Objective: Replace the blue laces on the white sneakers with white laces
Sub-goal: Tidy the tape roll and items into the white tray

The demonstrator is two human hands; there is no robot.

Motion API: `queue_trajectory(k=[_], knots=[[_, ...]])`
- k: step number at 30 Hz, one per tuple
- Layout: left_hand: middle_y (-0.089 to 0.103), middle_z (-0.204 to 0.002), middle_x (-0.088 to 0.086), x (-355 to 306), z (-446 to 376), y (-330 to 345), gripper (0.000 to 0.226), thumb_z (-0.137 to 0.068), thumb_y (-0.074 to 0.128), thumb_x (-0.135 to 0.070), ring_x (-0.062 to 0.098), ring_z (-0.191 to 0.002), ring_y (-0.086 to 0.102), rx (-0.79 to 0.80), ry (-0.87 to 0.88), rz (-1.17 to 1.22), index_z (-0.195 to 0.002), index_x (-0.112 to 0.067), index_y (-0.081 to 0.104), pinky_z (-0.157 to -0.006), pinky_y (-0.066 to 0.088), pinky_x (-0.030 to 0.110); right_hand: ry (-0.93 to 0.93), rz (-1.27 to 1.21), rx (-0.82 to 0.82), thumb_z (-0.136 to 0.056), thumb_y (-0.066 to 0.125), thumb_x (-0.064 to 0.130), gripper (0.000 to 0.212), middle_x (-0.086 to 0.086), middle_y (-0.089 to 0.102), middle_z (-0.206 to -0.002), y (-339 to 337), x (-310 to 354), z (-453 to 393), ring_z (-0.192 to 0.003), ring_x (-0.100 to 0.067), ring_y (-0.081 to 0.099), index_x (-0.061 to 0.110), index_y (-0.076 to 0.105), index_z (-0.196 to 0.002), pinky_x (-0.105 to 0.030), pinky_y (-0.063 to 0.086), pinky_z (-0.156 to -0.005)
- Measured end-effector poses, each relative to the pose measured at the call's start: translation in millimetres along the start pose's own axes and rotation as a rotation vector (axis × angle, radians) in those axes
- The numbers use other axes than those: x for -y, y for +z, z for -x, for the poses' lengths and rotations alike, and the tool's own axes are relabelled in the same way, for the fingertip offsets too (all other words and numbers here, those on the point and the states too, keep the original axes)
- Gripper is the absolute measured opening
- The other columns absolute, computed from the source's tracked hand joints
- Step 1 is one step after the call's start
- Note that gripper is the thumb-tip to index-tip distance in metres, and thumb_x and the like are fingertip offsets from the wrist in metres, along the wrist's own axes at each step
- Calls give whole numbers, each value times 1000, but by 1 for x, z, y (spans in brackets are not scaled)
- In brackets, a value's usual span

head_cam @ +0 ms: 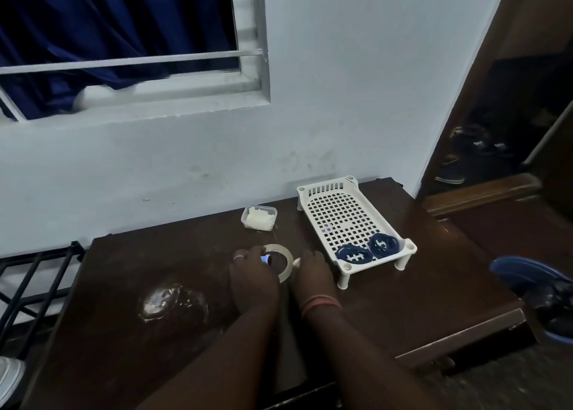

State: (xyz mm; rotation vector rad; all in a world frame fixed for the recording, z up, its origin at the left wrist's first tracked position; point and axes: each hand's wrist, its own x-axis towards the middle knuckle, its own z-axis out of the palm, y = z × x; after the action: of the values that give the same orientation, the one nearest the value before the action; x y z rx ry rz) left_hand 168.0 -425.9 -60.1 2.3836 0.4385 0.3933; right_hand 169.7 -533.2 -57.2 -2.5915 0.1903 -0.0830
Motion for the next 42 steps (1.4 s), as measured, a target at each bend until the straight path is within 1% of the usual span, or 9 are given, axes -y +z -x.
queue_trajectory(k=[3,5,7,14,21,26,30,38,42], knots=[[58,-121,10,0,-7,0,36,-88,58,-11,31,-104,57,60,49,-111,-120,-22,71,-87,49,40,-13,-150,-164,-84,42,35,38,-8,51,-112,-7,8,-1,-100,-27,57,12,60,-108,-35,43,-83],[57,-122,8,0,-9,-1,31,-93,57,-18,29,-105,56,95,59,-192,-120,-24,70,-87,50,39,-46,-303,-271,-86,49,27,31,-6,52,-113,-14,11,-5,-105,-23,54,13,57,-113,-33,43,-90],[57,-121,7,0,-11,-1,29,-94,55,-21,29,-104,56,120,74,-232,-119,-25,70,-87,51,39,-89,-403,-308,-85,57,12,19,-4,53,-106,-25,9,-11,-98,-20,52,12,53,-103,-31,42,-87],[60,-103,-2,13,-23,6,19,-93,55,-23,20,-94,52,132,225,-269,-104,-29,69,-78,50,38,-86,-284,-332,-81,58,6,13,-7,59,-99,-63,-23,-68,-92,-22,55,13,61,-91,-21,34,-78],[60,-101,-2,25,-31,6,9,-89,66,-19,20,-91,55,189,300,-220,-96,-25,64,-76,50,39,-71,-76,-25,-80,60,10,23,-2,66,-101,-79,-65,-74,-96,-22,61,18,67,-101,-24,40,-81],[66,-96,-2,23,-32,4,8,-90,66,-25,20,-89,57,194,307,-267,-97,-23,62,-74,48,36,-174,0,17,-82,56,6,31,-4,66,-104,-78,-57,-66,-99,-22,60,16,64,-110,-22,38,-79],[63,-86,-5,23,-30,1,11,-90,62,-28,18,-81,56,155,309,-262,-88,-26,53,-72,50,39,-219,94,1,-82,55,5,32,-9,67,-108,-74,-50,-65,-104,-28,60,12,63,-113,-29,45,-89],[60,-76,-8,13,-31,1,10,-87,64,-26,14,-73,58,125,265,21,-84,-24,55,-66,52,41,-196,209,67,-77,57,10,38,-4,68,-109,-79,-40,-64,-108,-29,59,16,65,-114,-32,46,-95],[70,-92,-8,-20,-31,-3,12,-91,68,-23,10,-89,65,209,76,333,-103,-22,70,-79,47,26,-179,-92,-133,-77,59,7,31,3,70,-100,-90,-34,-65,-97,-20,59,20,71,-103,-32,47,-92]])
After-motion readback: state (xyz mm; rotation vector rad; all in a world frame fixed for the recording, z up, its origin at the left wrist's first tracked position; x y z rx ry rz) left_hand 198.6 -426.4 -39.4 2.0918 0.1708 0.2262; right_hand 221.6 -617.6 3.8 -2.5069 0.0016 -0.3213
